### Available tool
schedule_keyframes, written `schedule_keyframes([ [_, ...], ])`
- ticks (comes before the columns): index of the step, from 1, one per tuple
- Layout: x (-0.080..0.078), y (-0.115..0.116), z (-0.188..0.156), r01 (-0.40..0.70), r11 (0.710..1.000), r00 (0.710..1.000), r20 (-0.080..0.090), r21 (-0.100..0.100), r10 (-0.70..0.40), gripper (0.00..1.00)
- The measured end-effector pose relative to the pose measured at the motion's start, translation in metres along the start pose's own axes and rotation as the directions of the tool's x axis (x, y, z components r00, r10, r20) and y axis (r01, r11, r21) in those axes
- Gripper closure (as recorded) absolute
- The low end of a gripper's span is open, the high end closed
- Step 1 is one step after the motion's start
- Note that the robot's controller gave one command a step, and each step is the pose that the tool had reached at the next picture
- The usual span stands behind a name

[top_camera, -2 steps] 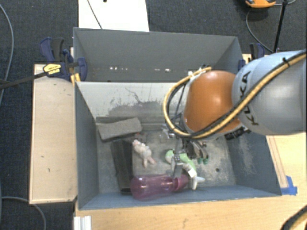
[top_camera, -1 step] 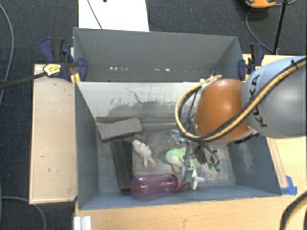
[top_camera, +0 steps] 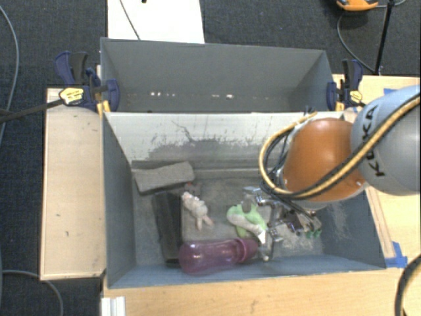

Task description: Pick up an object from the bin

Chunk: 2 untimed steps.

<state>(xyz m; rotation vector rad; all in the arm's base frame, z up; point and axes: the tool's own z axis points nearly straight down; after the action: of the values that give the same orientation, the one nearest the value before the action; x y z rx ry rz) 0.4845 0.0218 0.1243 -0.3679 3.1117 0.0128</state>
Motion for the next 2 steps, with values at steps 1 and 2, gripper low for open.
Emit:
schedule_keyframes([
  [1,-0.002,-0.011,0.018,-0.018,1.000,1.000,0.003,0.004,0.018,0.00],
  [2,-0.014,0.015,0.052,0.089,0.996,0.996,0.006,-0.001,-0.089,1.00],
])
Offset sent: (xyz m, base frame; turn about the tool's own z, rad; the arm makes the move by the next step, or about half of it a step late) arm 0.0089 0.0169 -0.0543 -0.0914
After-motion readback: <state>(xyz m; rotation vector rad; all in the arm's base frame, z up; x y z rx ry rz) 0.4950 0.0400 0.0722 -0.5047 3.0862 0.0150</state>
